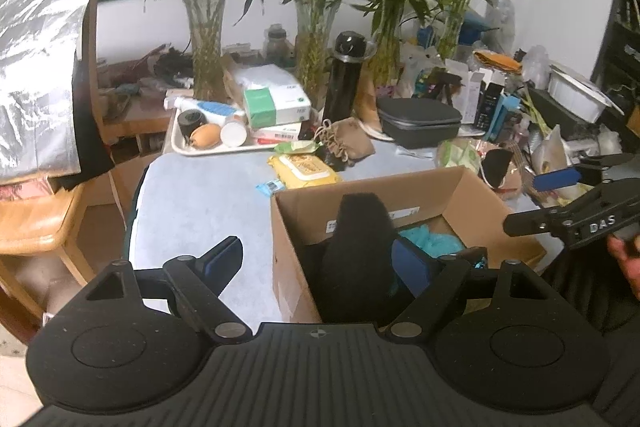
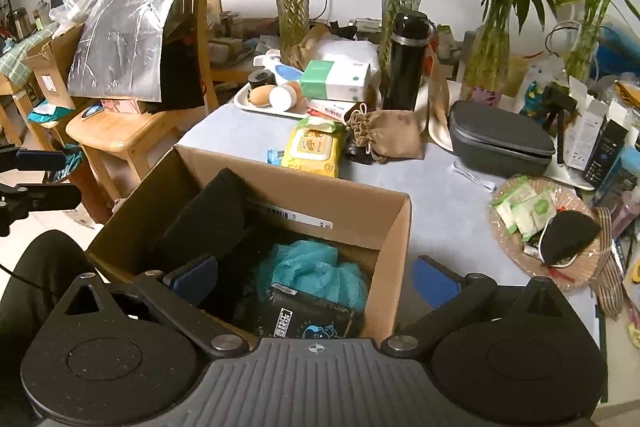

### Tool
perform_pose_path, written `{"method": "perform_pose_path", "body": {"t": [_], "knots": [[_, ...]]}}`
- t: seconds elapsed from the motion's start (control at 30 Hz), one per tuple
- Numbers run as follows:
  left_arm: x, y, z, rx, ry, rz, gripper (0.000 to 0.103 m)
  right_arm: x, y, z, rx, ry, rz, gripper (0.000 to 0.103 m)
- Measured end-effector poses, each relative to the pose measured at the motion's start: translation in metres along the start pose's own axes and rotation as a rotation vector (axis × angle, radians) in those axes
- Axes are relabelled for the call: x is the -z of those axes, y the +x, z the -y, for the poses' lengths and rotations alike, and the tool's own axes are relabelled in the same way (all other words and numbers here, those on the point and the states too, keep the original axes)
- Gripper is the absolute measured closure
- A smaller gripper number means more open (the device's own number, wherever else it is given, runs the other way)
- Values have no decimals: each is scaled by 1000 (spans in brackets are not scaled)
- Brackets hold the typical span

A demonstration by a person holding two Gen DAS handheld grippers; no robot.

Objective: Organize soft objects
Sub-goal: 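Withdraw both grippers from the box back over the table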

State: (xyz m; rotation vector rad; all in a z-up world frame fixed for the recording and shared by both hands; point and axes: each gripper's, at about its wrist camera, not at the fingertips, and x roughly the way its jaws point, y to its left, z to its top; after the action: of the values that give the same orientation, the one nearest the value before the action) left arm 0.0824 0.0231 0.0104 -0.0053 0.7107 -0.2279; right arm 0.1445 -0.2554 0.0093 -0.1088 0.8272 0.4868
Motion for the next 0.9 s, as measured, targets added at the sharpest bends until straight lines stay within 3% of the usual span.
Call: {"method": "perform_pose_path", "body": {"t": [0.33, 0.9], "knots": [[-3, -15, 1, -16, -5, 22, 21, 6, -9, -1, 58, 76, 31, 0], [-2, -42, 9, -6, 49, 104, 21, 3, -50, -16, 131, 77, 116, 0]]}}
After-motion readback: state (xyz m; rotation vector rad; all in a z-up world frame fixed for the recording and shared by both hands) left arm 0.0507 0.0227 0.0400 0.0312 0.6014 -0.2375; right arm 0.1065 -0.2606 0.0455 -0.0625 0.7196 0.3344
